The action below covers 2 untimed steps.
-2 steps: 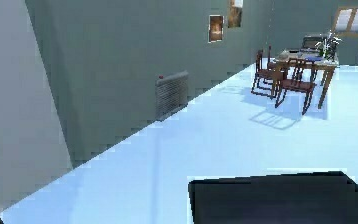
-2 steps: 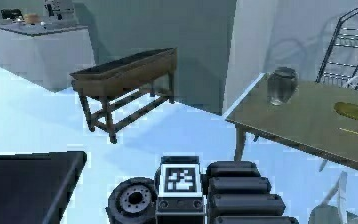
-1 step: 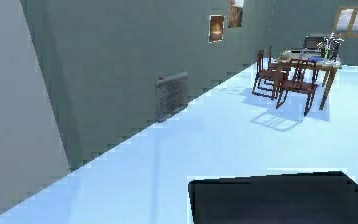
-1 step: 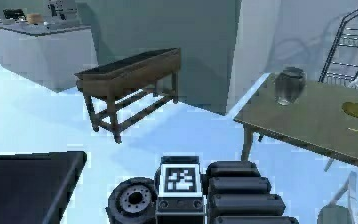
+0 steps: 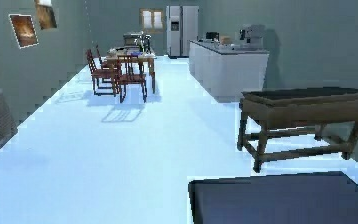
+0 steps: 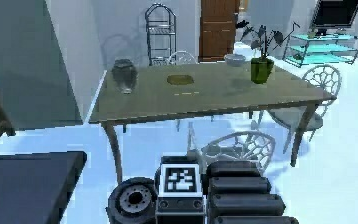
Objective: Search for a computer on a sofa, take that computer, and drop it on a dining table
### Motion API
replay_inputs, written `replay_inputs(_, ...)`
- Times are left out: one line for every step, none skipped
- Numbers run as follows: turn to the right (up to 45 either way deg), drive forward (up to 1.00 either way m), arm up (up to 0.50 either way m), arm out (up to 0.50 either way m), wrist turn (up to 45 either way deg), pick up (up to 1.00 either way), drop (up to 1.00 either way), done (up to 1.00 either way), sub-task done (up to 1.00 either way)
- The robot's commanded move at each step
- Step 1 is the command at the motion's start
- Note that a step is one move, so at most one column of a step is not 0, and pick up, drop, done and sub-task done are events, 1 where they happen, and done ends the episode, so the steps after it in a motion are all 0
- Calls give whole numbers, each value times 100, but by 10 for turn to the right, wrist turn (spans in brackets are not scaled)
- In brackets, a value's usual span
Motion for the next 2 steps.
replay_inputs(450,0,0,0,0,0,0,0,0)
replay_inputs(90,0,0,0,0,0,0,0,0)
